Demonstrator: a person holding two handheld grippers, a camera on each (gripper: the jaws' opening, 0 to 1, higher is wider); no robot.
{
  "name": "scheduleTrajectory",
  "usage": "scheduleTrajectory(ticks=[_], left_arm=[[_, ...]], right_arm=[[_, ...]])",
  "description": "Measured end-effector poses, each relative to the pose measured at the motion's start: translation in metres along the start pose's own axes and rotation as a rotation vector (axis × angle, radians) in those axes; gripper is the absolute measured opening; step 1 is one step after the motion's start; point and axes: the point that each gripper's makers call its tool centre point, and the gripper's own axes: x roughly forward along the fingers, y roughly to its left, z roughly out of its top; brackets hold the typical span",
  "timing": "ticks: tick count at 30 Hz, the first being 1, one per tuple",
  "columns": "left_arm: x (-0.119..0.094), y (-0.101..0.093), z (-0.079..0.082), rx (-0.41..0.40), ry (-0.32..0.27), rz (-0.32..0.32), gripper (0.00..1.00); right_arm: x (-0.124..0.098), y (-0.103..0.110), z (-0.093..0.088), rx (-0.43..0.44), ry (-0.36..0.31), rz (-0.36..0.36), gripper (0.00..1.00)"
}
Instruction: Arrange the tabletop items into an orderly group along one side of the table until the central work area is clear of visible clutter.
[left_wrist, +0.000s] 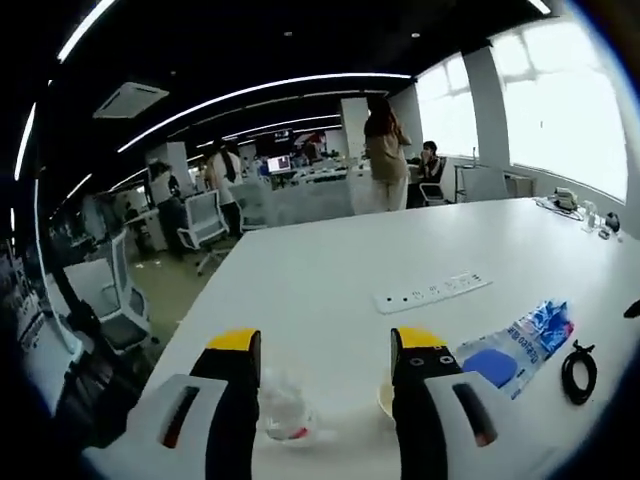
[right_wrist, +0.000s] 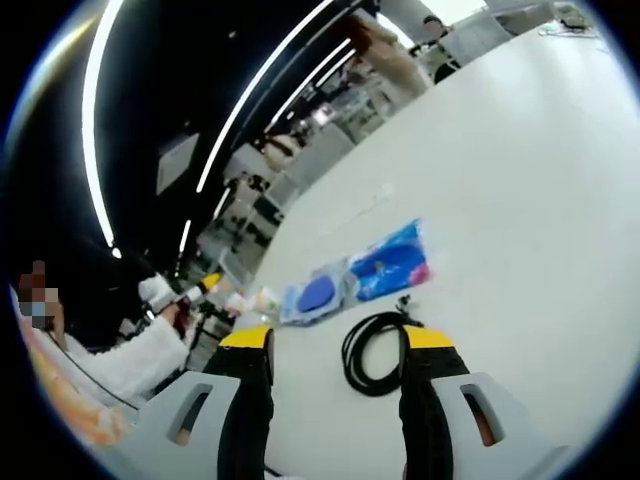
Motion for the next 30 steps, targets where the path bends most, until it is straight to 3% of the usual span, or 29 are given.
scheduleTrajectory(ticks=[4,10,13,17,24,30], left_arm=[[0.002,0.025,-0.003,-0.018,-0.008,0.054,0.52],[0.013,0.044,-0.029,-0.131,0.046,0.095,0.49],[0.017,0.042,-0.031,-0.150,0.044,0.082,0.42],[0.020,0.036,-0.033,-0.145,0.055,0.057,0.23],[0.015,0.034,-0.029,-0.172,0.065,0.062,0.20],[0.013,0.021,-0.026,-0.160,0.070,0.023,0.20]], right_arm=[[0.001,-0.002,-0.001,0.001,0.006,-0.005,0.48],[0.005,0.001,-0.002,-0.006,0.016,-0.001,0.48],[0.005,0.002,-0.002,-0.009,0.018,-0.003,0.48],[0.004,-0.001,-0.003,-0.004,0.019,-0.012,0.48],[0.005,-0.001,-0.006,-0.003,0.029,-0.018,0.48],[0.008,0.001,-0.009,-0.004,0.039,-0.011,0.48]])
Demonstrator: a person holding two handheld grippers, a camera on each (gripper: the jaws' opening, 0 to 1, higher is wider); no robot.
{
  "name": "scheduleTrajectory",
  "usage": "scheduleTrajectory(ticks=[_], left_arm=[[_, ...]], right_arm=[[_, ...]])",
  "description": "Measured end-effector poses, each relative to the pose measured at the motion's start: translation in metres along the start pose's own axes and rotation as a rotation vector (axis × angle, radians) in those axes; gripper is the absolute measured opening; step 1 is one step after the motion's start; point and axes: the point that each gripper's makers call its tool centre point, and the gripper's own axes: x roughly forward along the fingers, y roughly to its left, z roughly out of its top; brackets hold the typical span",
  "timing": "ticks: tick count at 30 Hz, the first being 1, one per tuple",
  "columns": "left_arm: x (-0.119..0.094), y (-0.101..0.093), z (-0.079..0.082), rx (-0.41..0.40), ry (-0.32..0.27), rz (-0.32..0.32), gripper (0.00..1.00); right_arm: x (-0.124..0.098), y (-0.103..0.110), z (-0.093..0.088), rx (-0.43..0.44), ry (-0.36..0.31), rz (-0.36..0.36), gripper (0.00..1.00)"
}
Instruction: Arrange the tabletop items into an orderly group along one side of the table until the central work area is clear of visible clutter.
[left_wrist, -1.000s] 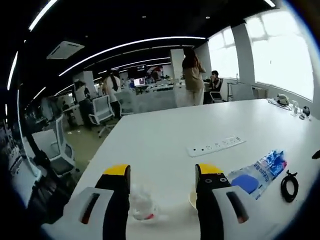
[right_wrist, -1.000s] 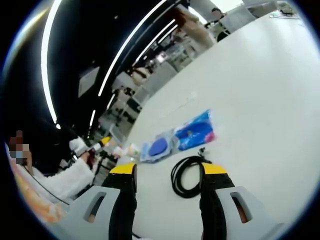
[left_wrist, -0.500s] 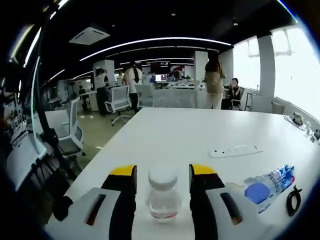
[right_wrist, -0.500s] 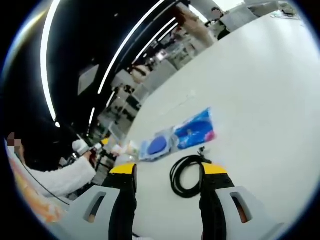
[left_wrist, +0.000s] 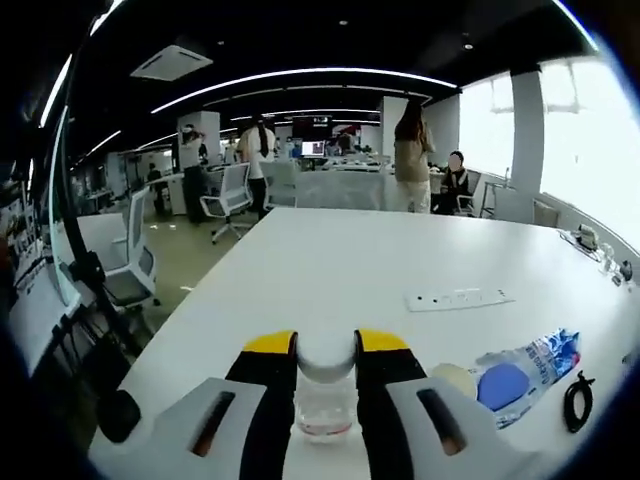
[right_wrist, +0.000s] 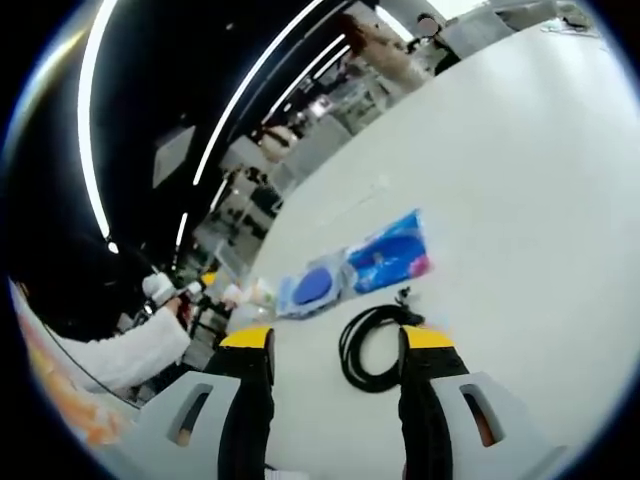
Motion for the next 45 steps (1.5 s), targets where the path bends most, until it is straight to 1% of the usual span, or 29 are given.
scheduleTrajectory(ticks=[4,6,10,16,18,28,36,45], left_arm=[[0.000,-0.010,0.005,0.009,-0.011,-0.023,0.20],[-0.002,-0.015,0.006,0.017,-0.008,-0.028,0.20],[-0.001,-0.023,0.002,0.026,0.000,-0.044,0.20],[0.001,-0.028,-0.001,0.020,0.009,-0.052,0.20],[0.003,-0.029,-0.003,0.024,0.012,-0.055,0.20],[0.002,-0.035,-0.005,0.017,0.013,-0.059,0.20],[-0.001,-0.036,-0.006,0.018,0.001,-0.059,0.20],[0.000,-0.037,-0.007,0.027,0.001,-0.068,0.21]], right_arm=[[0.001,0.001,-0.002,-0.002,0.006,0.004,0.48],[0.000,0.001,-0.003,-0.001,0.009,0.005,0.48],[0.000,0.001,-0.004,0.000,0.010,0.004,0.48],[-0.002,-0.001,-0.002,0.004,0.005,0.003,0.48],[-0.002,-0.001,-0.002,0.006,0.004,0.003,0.48],[-0.004,-0.006,-0.001,0.015,-0.006,-0.001,0.48],[-0.005,-0.009,-0.001,0.015,-0.009,-0.002,0.48],[-0.005,-0.008,-0.003,0.011,-0.004,0.004,0.48]])
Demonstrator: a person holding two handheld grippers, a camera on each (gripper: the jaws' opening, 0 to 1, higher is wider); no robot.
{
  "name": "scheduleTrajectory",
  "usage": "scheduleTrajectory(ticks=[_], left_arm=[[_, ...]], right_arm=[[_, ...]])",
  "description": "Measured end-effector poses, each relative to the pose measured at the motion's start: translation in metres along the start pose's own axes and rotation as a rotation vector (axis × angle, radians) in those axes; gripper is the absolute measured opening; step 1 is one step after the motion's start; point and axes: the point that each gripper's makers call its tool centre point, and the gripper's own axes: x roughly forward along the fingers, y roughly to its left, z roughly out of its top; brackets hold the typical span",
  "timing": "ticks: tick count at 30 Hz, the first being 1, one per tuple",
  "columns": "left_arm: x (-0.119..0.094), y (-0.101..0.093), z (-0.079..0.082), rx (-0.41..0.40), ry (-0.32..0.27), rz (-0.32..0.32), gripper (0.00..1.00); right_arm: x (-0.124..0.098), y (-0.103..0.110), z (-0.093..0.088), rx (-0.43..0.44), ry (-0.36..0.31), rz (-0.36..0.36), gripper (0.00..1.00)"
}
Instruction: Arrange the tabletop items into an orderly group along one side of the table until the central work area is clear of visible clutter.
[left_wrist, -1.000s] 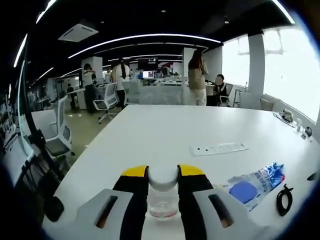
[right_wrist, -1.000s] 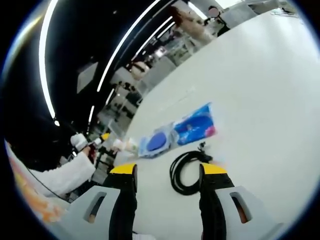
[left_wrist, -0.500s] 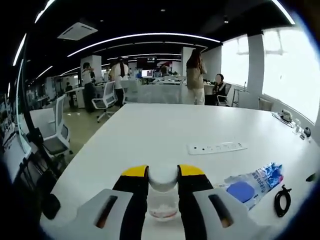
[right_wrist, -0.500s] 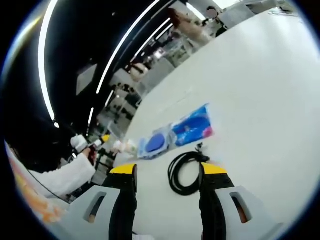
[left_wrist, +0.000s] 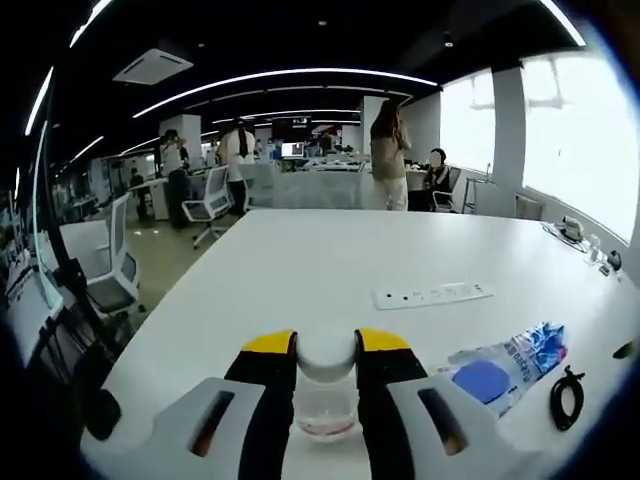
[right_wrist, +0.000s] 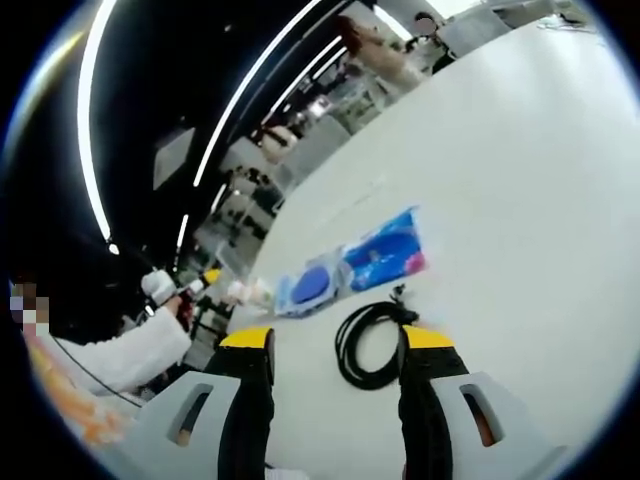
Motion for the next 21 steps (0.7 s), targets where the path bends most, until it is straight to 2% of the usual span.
scheduleTrajectory(ticks=[5,7,11,16,21], left_arm=[[-0.002,0.003,-0.006,-0.007,0.015,0.000,0.22],[-0.006,0.005,-0.011,-0.009,0.020,0.000,0.26],[-0.016,0.005,-0.017,-0.013,0.018,-0.012,0.40],[-0.031,0.002,-0.036,-0.029,0.047,-0.062,0.59],[-0.058,0.005,-0.061,-0.025,0.102,-0.079,0.73]], right_arm=[[-0.001,0.001,0.001,-0.001,-0.007,0.002,0.48],[-0.002,0.002,0.001,-0.005,-0.009,0.002,0.48],[-0.002,0.002,-0.002,-0.039,0.004,0.002,0.50],[-0.001,0.005,-0.005,-0.120,0.029,0.003,0.56],[0.002,0.006,-0.010,-0.181,0.052,-0.008,0.67]])
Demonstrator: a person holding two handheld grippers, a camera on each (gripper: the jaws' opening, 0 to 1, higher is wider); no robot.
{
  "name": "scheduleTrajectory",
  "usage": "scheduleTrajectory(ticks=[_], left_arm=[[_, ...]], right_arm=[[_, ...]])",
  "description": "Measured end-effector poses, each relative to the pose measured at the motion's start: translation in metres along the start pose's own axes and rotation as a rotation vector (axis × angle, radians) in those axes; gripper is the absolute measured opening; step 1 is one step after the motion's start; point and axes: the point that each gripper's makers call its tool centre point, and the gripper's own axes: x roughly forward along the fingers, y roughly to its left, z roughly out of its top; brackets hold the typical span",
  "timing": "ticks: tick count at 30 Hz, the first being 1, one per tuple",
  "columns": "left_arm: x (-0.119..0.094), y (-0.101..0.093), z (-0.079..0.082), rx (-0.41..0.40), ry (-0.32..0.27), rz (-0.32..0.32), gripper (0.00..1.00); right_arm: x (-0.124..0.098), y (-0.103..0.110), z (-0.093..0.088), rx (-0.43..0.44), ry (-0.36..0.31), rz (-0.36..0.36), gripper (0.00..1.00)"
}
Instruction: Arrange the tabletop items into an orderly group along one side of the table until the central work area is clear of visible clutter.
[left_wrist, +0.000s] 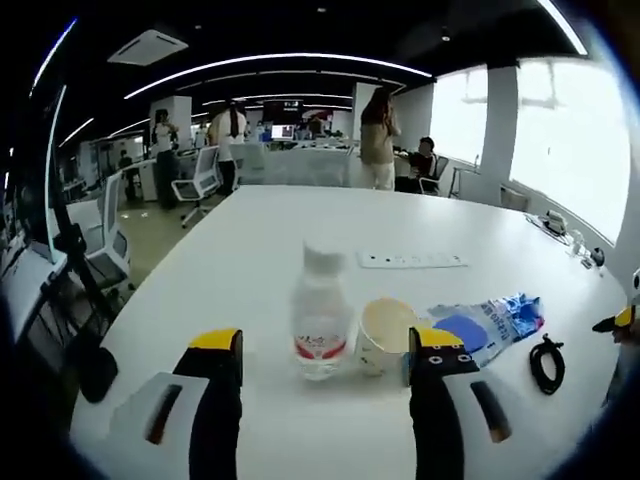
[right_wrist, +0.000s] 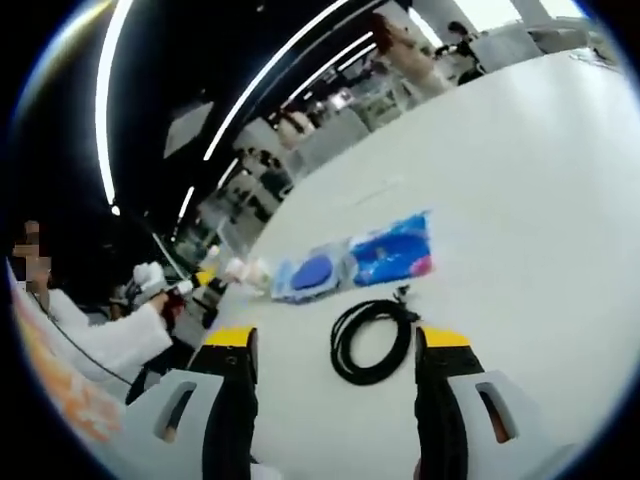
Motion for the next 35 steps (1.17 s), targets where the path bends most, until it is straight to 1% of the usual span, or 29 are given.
scheduleTrajectory(ticks=[2,6,7,10,15,19,22,25,29,35], left_arm=[[-0.009,-0.004,-0.010,0.004,0.028,-0.025,0.77],[-0.024,-0.009,-0.028,0.002,0.064,-0.059,0.87],[-0.027,-0.010,-0.032,-0.001,0.072,-0.063,0.88],[-0.037,-0.008,-0.052,-0.013,0.129,-0.071,0.91],[-0.050,-0.007,-0.072,-0.020,0.180,-0.089,1.00],[-0.062,-0.006,-0.089,-0.053,0.218,-0.098,1.00],[-0.069,-0.005,-0.096,-0.063,0.235,-0.101,1.00],[-0.073,-0.004,-0.100,-0.059,0.254,-0.107,1.00],[-0.076,-0.003,-0.100,-0.064,0.258,-0.109,1.00],[-0.075,-0.003,-0.100,-0.070,0.264,-0.115,1.00]], right_arm=[[0.001,0.001,-0.004,-0.027,0.014,-0.004,0.70],[0.001,0.003,-0.011,-0.042,0.040,-0.010,0.77],[0.001,0.003,-0.013,-0.046,0.049,-0.014,0.79],[-0.001,0.003,-0.023,-0.061,0.083,-0.027,0.83],[-0.007,0.005,-0.039,-0.057,0.117,-0.034,0.88],[-0.011,0.007,-0.053,-0.055,0.154,-0.038,0.89],[-0.013,0.008,-0.061,-0.065,0.174,-0.040,0.89],[-0.014,0.010,-0.068,-0.047,0.183,-0.036,0.89],[-0.013,0.012,-0.073,-0.044,0.196,-0.034,0.89],[-0.012,0.015,-0.074,-0.044,0.195,-0.031,0.89]])
